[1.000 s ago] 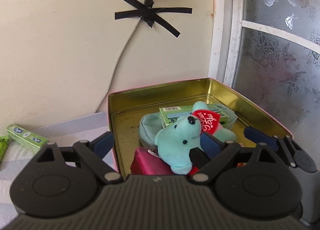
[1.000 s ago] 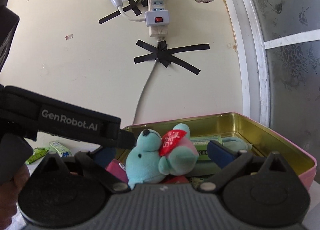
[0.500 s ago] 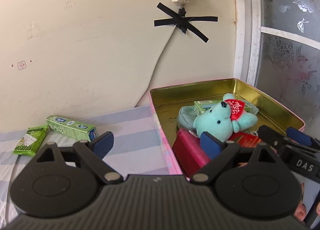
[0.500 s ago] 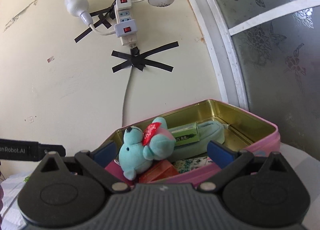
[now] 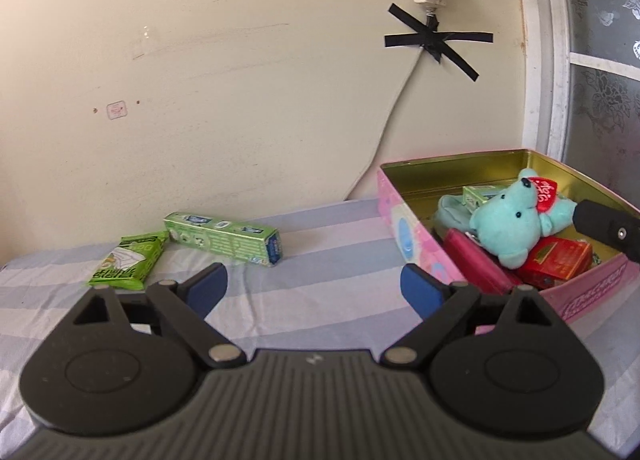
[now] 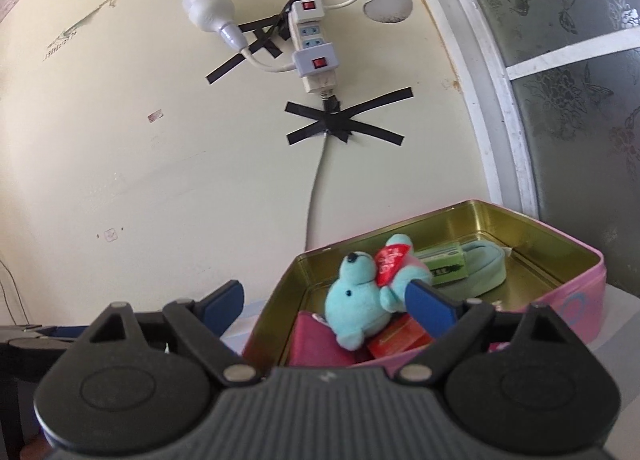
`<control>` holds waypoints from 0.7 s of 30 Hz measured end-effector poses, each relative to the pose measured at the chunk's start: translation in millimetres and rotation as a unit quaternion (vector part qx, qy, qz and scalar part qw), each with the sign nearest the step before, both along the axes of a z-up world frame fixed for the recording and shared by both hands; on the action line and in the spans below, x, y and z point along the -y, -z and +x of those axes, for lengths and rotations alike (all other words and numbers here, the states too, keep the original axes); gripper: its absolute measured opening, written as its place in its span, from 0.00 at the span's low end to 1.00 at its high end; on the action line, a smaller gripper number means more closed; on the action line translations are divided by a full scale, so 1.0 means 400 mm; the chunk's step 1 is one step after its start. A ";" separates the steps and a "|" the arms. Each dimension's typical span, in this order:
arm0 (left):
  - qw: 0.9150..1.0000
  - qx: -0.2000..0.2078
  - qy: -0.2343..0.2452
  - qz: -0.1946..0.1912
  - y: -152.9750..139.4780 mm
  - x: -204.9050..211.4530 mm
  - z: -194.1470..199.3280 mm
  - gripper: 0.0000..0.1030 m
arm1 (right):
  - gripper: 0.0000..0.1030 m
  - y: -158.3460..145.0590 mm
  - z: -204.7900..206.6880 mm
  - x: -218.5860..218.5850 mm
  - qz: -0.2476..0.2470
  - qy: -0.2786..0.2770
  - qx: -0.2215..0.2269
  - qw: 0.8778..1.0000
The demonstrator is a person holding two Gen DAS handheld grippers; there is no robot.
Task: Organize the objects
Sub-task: 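Withdraw the right gripper toward the green snack pouch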
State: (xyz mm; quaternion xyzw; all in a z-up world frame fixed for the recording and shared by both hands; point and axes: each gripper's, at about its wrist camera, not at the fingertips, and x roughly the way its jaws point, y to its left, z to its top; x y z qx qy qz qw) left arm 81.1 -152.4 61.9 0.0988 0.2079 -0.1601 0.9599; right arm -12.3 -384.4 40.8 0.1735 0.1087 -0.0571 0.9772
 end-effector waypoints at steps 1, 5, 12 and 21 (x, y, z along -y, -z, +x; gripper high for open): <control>1.000 -0.002 -0.006 -0.002 0.003 -0.015 0.004 0.92 | 0.85 -0.002 0.006 -0.018 -0.003 -0.009 -0.003 1.000; 1.000 -0.009 -0.029 -0.009 0.016 -0.074 0.024 0.92 | 0.85 -0.009 0.029 -0.096 -0.027 -0.043 -0.010 0.999; 0.997 -0.018 -0.069 -0.017 0.039 -0.178 0.064 0.92 | 0.85 -0.018 0.075 -0.216 -0.064 -0.087 -0.023 0.994; 0.992 -0.025 -0.123 -0.004 0.078 -0.309 0.127 0.92 | 0.85 0.011 0.146 -0.328 -0.077 -0.138 -0.065 0.985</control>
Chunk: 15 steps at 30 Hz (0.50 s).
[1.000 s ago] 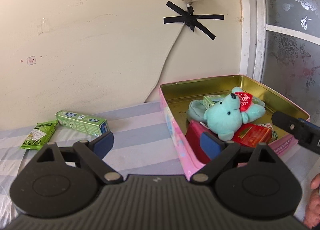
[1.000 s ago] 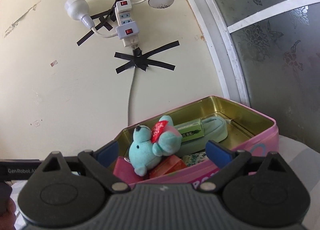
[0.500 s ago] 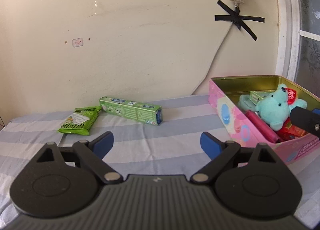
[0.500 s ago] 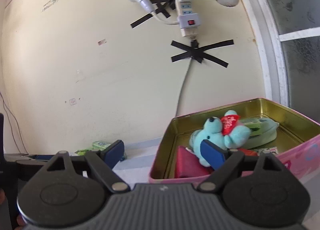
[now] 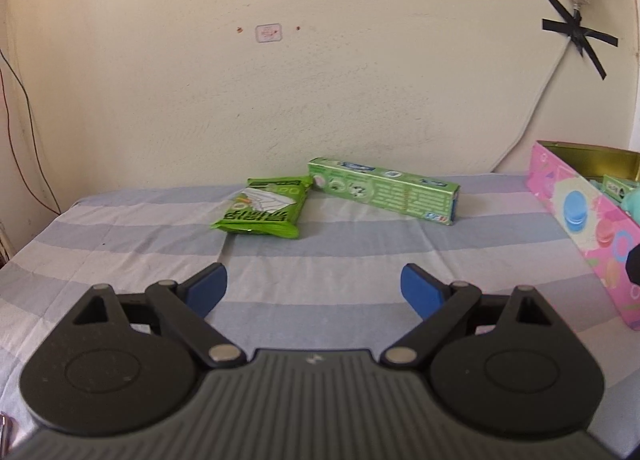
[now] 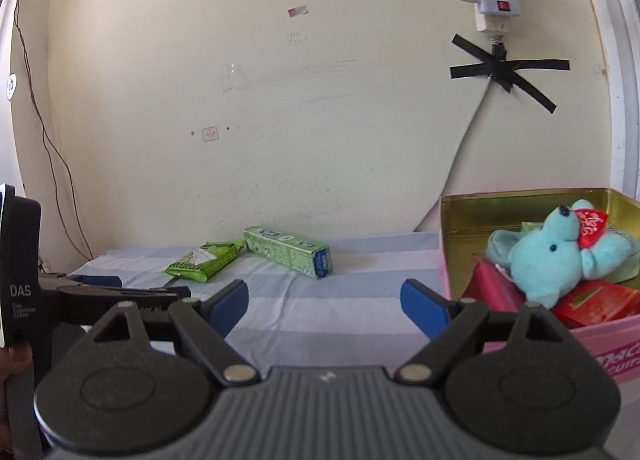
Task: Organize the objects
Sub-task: 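Withdraw the right gripper toward the green snack pouch, then grasp the green Darli snack pouch with the right gripper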
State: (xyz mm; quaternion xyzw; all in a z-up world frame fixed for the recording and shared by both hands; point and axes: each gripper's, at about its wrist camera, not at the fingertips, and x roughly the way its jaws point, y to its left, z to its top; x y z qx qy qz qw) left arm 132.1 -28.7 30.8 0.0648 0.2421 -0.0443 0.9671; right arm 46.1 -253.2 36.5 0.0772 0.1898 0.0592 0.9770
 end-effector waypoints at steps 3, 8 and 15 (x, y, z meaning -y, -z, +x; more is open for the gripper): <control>1.000 -0.002 -0.017 0.008 0.008 -0.040 0.026 0.92 | 0.85 0.007 0.038 -0.039 -0.006 -0.023 -0.015 1.000; 0.998 -0.008 -0.059 -0.001 0.028 -0.118 0.072 0.92 | 0.85 0.015 0.129 -0.102 0.009 -0.065 -0.050 0.997; 0.982 -0.048 -0.147 -0.106 0.054 -0.280 0.122 0.92 | 0.84 0.059 0.298 -0.211 0.022 -0.113 -0.120 0.986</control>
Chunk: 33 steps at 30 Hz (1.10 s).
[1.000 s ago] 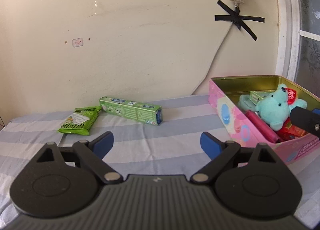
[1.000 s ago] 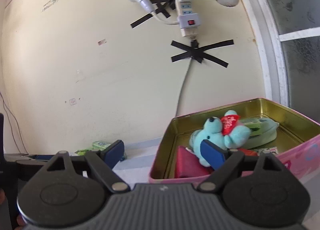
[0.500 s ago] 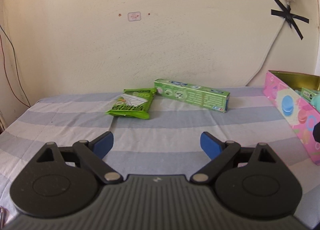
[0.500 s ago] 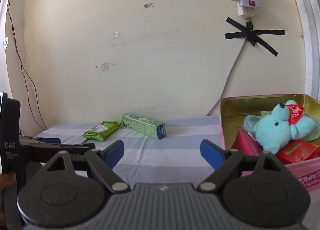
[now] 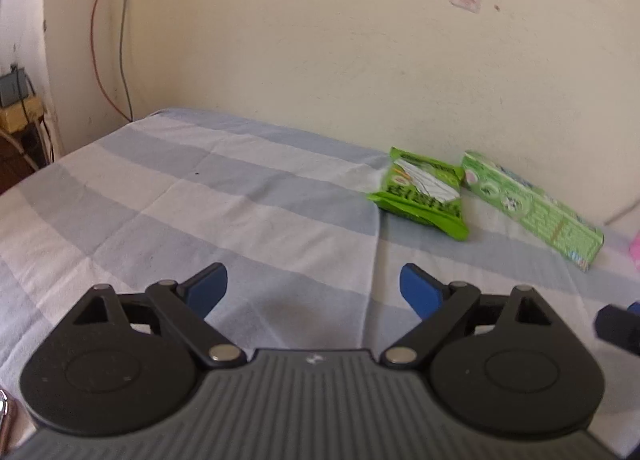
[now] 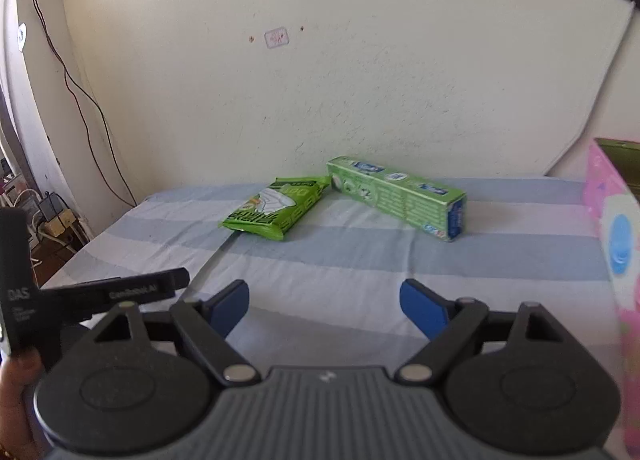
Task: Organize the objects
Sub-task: 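Grasp the green Darli snack pouch with the right gripper, then carry the green pouch into the pink tin and release it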
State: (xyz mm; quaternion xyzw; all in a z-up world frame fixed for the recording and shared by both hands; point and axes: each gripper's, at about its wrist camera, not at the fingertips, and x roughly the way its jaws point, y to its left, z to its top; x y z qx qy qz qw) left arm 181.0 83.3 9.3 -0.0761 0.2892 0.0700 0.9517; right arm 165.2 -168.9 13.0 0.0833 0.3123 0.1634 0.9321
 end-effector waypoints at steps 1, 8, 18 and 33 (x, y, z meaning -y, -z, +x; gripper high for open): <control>1.000 0.003 -0.015 -0.006 -0.004 -0.018 0.002 0.92 | 0.84 0.007 0.029 -0.017 0.006 -0.006 -0.009 1.000; 0.996 0.003 -0.064 -0.069 -0.011 -0.096 0.010 0.92 | 0.88 0.042 0.218 -0.143 0.017 -0.017 -0.045 0.999; 0.992 0.035 -0.084 -0.091 -0.033 -0.118 -0.004 0.92 | 1.00 0.101 0.451 -0.337 -0.006 0.041 -0.096 0.994; 0.996 0.020 -0.046 -0.077 -0.018 -0.088 0.002 0.92 | 0.76 0.094 0.251 -0.274 -0.121 -0.030 -0.027 0.992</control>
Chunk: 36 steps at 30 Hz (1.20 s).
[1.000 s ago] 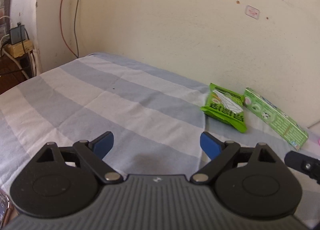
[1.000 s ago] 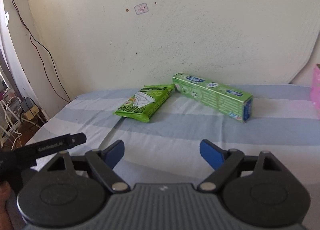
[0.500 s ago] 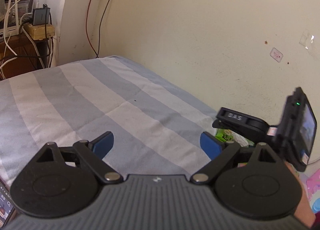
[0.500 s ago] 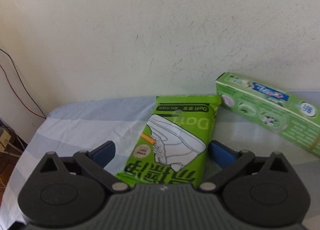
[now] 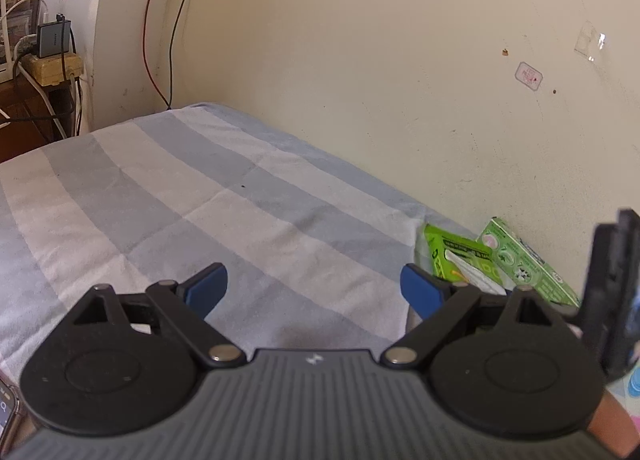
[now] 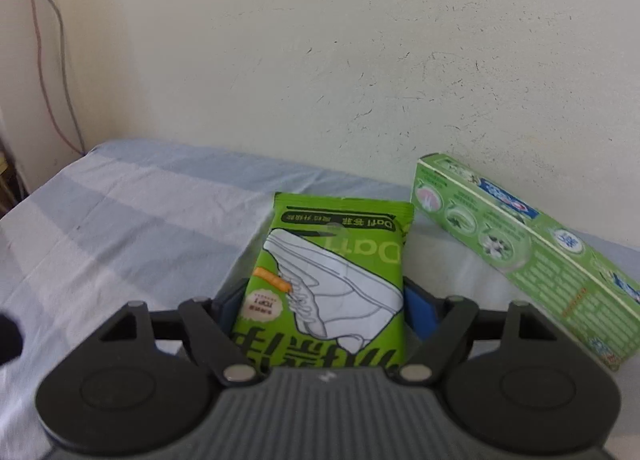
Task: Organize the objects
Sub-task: 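Carry the green pouch into the pink tin and release it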
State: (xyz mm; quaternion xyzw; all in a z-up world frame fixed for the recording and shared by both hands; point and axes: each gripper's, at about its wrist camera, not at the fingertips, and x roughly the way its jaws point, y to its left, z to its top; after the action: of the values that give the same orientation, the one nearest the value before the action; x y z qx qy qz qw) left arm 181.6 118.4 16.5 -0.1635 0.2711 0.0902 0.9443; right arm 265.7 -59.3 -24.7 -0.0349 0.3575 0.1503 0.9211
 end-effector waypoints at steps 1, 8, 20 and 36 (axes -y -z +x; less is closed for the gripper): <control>1.000 -0.002 0.005 0.000 0.003 0.003 0.001 0.92 | 0.76 -0.006 -0.027 0.009 -0.005 -0.017 0.003 1.000; 0.999 -0.013 0.046 0.010 0.017 0.039 0.002 0.92 | 0.76 -0.032 -0.256 0.147 -0.022 -0.115 -0.003 0.993; 0.940 0.003 0.337 -0.049 0.047 0.180 -0.036 0.92 | 0.81 -0.038 -0.621 0.352 -0.058 -0.142 0.033 0.988; 0.863 -0.066 0.499 -0.035 0.086 0.383 -0.241 0.88 | 0.78 -0.031 -0.725 0.455 -0.023 -0.102 0.053 0.993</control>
State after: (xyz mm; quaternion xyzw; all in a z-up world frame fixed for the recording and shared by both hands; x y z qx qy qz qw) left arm 85.4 -34.9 -17.7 -0.0329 0.3807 -0.3921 0.8368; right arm -24.4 -241.3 -12.2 -0.1008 0.3057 0.2333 0.9176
